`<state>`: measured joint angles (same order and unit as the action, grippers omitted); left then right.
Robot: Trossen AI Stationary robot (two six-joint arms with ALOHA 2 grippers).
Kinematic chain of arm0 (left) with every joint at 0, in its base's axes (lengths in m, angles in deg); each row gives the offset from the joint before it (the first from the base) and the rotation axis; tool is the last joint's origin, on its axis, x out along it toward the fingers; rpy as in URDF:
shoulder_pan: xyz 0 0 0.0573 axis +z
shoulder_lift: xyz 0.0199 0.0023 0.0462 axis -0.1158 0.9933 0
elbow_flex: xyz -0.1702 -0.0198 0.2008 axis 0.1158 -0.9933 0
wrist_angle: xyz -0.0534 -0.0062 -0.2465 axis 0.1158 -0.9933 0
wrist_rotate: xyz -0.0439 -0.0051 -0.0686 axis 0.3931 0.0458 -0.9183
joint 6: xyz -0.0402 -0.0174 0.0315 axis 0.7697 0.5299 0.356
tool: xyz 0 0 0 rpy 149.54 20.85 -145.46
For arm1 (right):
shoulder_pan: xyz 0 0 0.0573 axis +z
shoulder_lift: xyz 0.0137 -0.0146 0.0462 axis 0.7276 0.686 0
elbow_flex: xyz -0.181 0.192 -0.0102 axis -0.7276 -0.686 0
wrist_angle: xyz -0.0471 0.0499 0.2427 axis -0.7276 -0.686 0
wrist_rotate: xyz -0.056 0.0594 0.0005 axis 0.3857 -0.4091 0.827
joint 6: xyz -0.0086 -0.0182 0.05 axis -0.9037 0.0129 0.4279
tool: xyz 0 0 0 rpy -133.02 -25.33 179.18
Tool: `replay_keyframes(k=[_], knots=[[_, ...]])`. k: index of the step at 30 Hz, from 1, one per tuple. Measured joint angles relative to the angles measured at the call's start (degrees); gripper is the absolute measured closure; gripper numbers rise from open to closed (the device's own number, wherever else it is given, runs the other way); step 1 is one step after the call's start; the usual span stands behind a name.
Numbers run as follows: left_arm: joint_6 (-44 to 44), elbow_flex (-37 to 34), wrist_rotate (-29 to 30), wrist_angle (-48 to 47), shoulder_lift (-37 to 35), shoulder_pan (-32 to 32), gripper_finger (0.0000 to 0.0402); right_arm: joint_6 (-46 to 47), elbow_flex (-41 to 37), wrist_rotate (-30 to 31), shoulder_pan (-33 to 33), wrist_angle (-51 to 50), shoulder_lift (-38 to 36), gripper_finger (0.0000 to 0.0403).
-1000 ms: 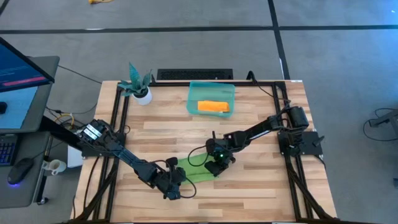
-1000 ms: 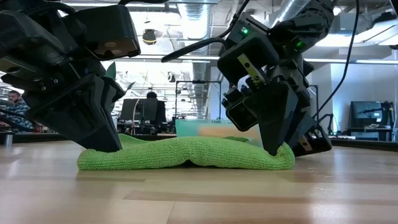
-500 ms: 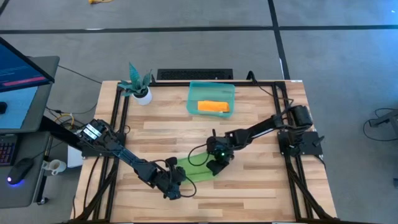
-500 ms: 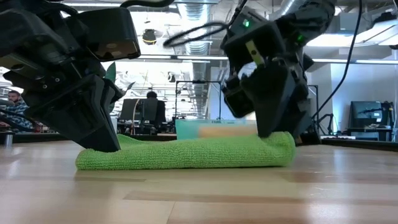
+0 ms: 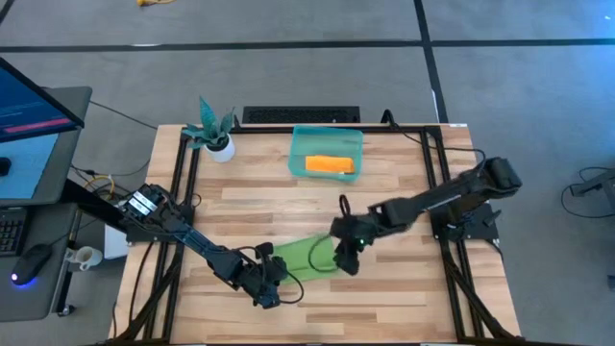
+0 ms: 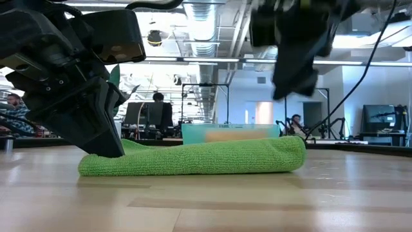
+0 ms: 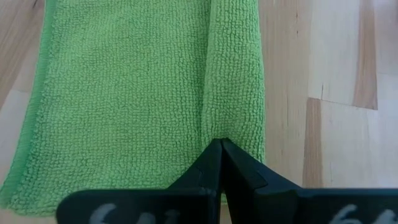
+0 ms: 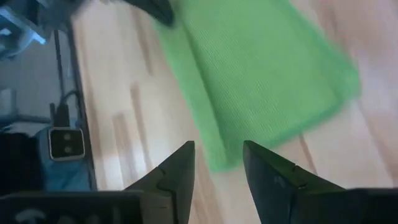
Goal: Roll microfiber towels into tight, uniform cylinder then place into a basket
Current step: Roll the green towel
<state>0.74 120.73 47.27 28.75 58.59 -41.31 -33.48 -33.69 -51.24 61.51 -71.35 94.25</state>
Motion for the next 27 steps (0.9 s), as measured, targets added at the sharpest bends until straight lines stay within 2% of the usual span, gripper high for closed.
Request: replay_keyframes(k=[3,6,10,17,22,27], knots=[[0.10,0.00,-0.02,0.00,0.00,0.00,0.0401,-3.11,0.02,7.66,4.21,4.32,-0.98,0.0244],[0.86,0.00,-0.02,0.00,0.00,0.00,0.0401,-5.84,0.06,9.17,6.89,6.93,-0.44,0.0245],[0.96,0.00,-0.04,0.00,0.00,-0.02,0.0401,-5.88,0.07,5.44,7.55,7.97,2.32,0.0272],[1.03,-0.02,-0.02,0.07,0.00,-0.02,0.0401,-5.86,0.10,-2.69,5.64,12.36,8.80,0.0389],[1.05,-0.02,-0.05,0.07,0.00,-0.02,0.0401,-4.53,0.10,-5.07,4.29,13.84,11.57,0.0383],[1.05,-0.02,-0.07,0.07,0.00,-0.02,0.0401,-3.87,0.08,-3.38,3.21,13.37,12.43,0.0397]])
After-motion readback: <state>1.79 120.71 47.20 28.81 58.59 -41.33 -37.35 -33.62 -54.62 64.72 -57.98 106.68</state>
